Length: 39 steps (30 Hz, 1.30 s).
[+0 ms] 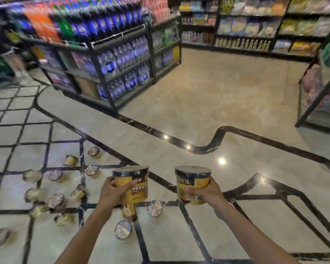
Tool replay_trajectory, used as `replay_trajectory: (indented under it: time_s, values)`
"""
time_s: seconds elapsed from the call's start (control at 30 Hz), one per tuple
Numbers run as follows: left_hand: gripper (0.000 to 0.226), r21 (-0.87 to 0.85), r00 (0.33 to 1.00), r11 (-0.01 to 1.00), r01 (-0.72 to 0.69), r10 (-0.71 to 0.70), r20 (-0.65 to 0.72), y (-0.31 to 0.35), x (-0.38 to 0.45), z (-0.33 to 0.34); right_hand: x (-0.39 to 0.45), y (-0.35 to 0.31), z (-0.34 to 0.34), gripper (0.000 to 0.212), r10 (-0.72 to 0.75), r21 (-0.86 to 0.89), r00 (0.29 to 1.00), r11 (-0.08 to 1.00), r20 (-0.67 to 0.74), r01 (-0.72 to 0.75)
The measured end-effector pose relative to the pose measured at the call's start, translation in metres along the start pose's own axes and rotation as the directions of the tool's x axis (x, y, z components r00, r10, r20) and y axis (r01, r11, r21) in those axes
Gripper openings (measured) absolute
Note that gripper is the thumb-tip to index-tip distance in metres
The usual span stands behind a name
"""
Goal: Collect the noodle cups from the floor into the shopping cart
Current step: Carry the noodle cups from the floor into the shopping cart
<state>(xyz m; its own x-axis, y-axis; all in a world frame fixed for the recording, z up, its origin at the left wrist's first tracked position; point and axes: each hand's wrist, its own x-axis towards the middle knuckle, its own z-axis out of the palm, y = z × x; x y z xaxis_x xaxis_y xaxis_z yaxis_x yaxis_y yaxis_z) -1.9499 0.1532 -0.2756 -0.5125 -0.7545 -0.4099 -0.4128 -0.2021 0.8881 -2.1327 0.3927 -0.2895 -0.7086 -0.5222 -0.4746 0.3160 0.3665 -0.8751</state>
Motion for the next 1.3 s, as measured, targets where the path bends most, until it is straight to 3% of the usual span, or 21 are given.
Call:
replay_trajectory:
  time_s: [0.1, 0.27, 0.37, 0.57, 0.63, 0.73, 0.9, 1.0, 1.2, 1.3]
  values:
    - [0.080, -0.043, 0.989, 0.998, -0.041, 0.035, -0.145, 0.026, -0.052, -0.062, -0.029, -0.050, 0.038, 0.071, -0.060, -0.061, 0.990, 0.996, 0.124, 0.067]
    - [0.076, -0.133, 0.924, 0.986, -0.096, 0.039, -0.381, 0.024, -0.141, -0.169, -0.066, -0.098, 0.129, 0.080, -0.166, -0.160, 0.920, 0.959, 0.354, 0.235]
    - [0.107, -0.197, 0.872, 0.977, -0.078, -0.029, -0.489, 0.011, -0.196, -0.234, -0.096, -0.115, 0.196, 0.078, -0.185, -0.195, 0.852, 0.929, 0.490, 0.314]
    - [0.067, -0.229, 0.756, 0.968, -0.102, -0.074, -0.650, -0.031, -0.300, -0.360, -0.169, -0.126, 0.353, 0.073, -0.178, -0.204, 0.650, 0.860, 0.738, 0.467]
    - [0.059, -0.243, 0.696, 0.963, -0.113, -0.098, -0.711, -0.050, -0.332, -0.401, -0.203, -0.126, 0.407, 0.061, -0.167, -0.190, 0.580, 0.843, 0.797, 0.503]
    - [0.054, -0.280, 0.606, 0.953, -0.119, -0.154, -0.780, -0.078, -0.386, -0.457, -0.253, -0.118, 0.488, 0.061, -0.136, -0.159, 0.469, 0.829, 0.873, 0.536]
    - [0.089, -0.312, 0.430, 0.940, -0.141, -0.226, -0.874, -0.124, -0.478, -0.531, -0.342, -0.097, 0.603, 0.068, -0.005, -0.145, 0.240, 0.785, 0.971, 0.602]
    - [0.089, -0.342, 0.317, 0.922, -0.182, -0.274, -0.908, -0.149, -0.528, -0.554, -0.394, -0.080, 0.662, 0.057, 0.056, -0.116, 0.116, 0.777, 0.992, 0.619]
    - [0.103, -0.422, 0.046, 0.876, -0.234, -0.424, -0.904, -0.223, -0.622, -0.585, -0.513, -0.019, 0.781, 0.069, 0.215, -0.059, -0.157, 0.748, 0.964, 0.661]
    - [0.095, -0.438, -0.070, 0.862, -0.256, -0.468, -0.881, -0.250, -0.652, -0.605, -0.568, 0.012, 0.830, 0.063, 0.270, -0.026, -0.268, 0.748, 0.925, 0.664]
